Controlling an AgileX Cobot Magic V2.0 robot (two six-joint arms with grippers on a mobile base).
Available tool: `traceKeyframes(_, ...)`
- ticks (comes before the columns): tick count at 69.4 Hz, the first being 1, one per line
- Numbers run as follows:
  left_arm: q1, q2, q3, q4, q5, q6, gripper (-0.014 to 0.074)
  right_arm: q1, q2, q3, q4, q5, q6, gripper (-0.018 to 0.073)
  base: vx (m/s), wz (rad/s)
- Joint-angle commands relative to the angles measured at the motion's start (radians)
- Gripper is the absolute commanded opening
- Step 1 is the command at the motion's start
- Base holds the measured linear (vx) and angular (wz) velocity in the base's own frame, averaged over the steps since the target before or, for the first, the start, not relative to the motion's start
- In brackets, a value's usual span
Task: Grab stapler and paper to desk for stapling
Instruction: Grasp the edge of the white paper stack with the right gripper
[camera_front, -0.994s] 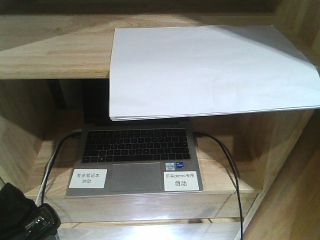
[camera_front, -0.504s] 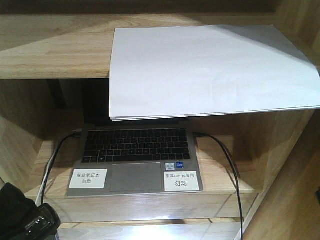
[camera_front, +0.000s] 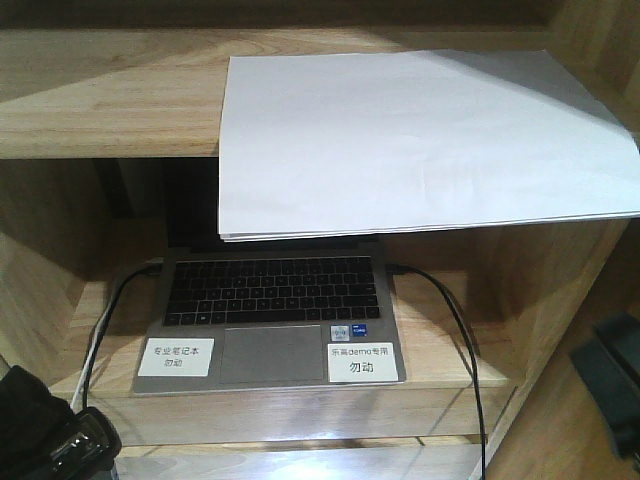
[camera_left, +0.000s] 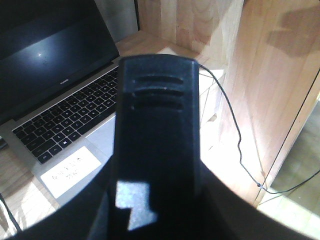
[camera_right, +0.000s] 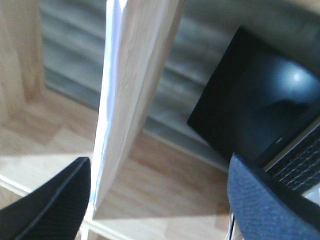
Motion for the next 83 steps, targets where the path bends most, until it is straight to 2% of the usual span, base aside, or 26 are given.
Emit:
traceKeyframes(1,-0.002,0.005,-0.029,-0.057,-0.087,-0.001,-0.0006,0.002,0.138,-0.066,-0.034,-0.227,-0.008,0.0545,0.0,0.0)
traceKeyframes(14,-0.002,0.005,-0.029,-0.057,-0.087,-0.001,-0.0006,0.002,0.412,-0.139,-0.038,-0.5,-0.012,0.0545,0.0,0.0)
traceKeyframes(18,-0.002,0.005,-0.029,-0.057,-0.087,-0.001,-0.0006,0.002,0.477,-0.168,-0.038,-0.548,-0.015,0.0545,0.0,0.0)
traceKeyframes(35,-0.002,0.005,-0.029,-0.057,-0.087,-0.001,-0.0006,0.002,0.656,-0.286,-0.036,-0.623,-0.038,0.0543,0.0,0.0)
traceKeyframes(59,-0.002,0.005,-0.029,-0.057,-0.087,-0.001,-0.0006,0.002,0.774,-0.407,-0.025,-0.646,-0.036,0.0526,0.0,0.0)
traceKeyframes(71,-0.002,0.005,-0.029,-0.057,-0.087,-0.001,-0.0006,0.002,0.8,-0.42,0.011,-0.641,-0.013,0.0421,0.0,0.0)
traceKeyframes(83,-0.002,0.005,-0.029,-0.057,-0.087,-0.001,-0.0006,0.002,0.805,-0.42,0.014,-0.64,0.001,0.0161,0.0,0.0)
